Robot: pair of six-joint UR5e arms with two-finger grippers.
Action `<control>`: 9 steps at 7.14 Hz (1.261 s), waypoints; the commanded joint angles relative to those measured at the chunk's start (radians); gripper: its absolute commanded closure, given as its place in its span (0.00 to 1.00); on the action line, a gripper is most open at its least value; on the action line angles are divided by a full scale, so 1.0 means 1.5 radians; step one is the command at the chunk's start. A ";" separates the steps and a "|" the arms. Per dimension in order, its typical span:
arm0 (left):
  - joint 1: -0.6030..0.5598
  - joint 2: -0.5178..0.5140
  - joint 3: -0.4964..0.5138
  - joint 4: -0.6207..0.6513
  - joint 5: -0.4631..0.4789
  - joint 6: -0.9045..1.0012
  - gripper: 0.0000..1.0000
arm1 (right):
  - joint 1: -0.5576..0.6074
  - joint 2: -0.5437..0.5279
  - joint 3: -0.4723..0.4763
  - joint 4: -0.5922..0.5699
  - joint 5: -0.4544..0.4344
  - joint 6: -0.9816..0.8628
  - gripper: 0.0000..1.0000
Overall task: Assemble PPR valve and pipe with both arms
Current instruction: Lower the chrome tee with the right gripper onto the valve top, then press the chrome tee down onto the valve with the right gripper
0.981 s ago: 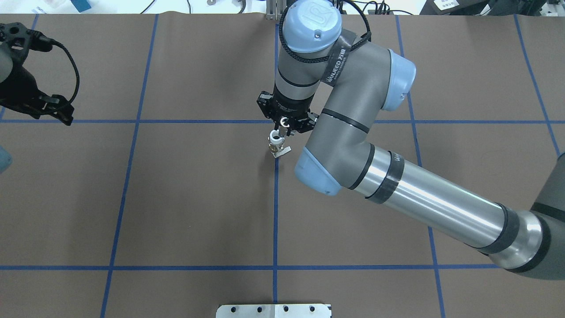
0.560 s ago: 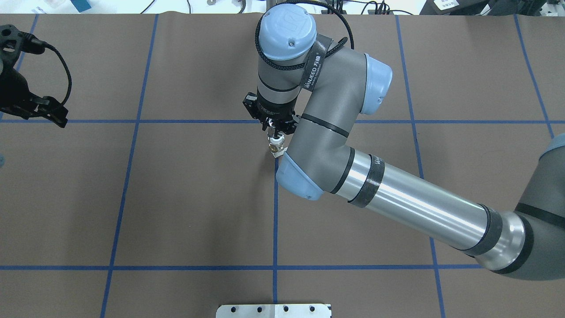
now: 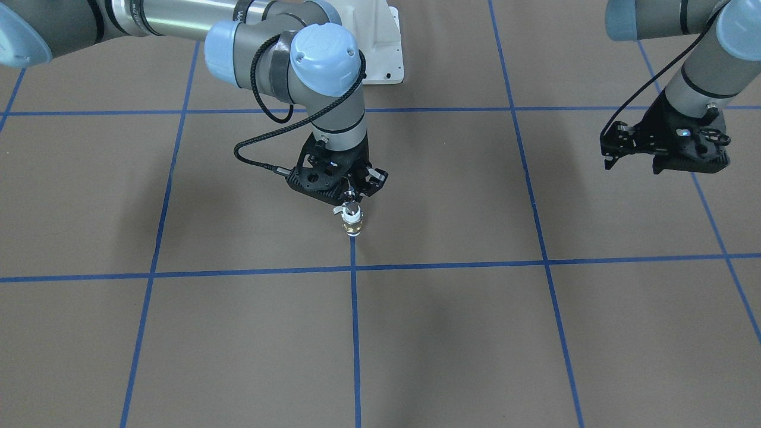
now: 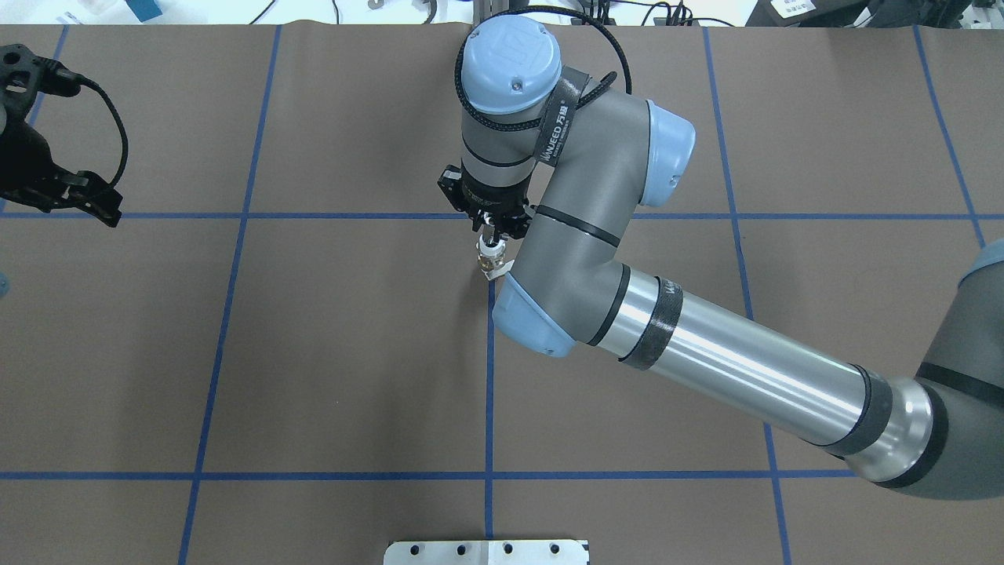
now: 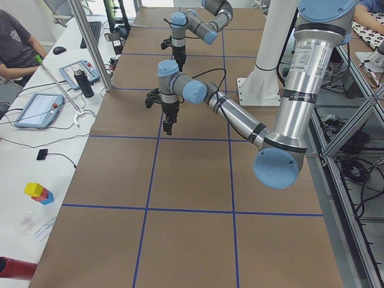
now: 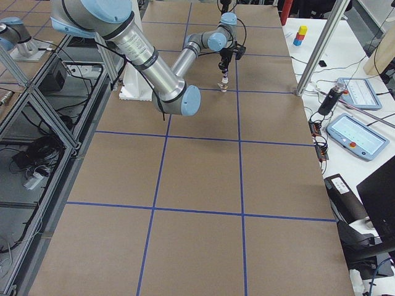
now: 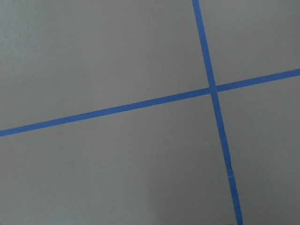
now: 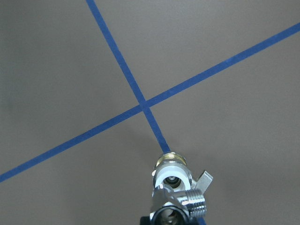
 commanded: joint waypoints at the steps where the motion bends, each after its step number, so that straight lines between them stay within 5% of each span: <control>1: 0.001 0.000 0.000 0.000 0.000 -0.002 0.13 | -0.001 -0.004 0.000 0.000 0.000 -0.001 1.00; 9: 0.001 0.000 -0.002 0.000 0.000 -0.002 0.13 | -0.005 -0.003 -0.017 0.002 -0.001 -0.009 1.00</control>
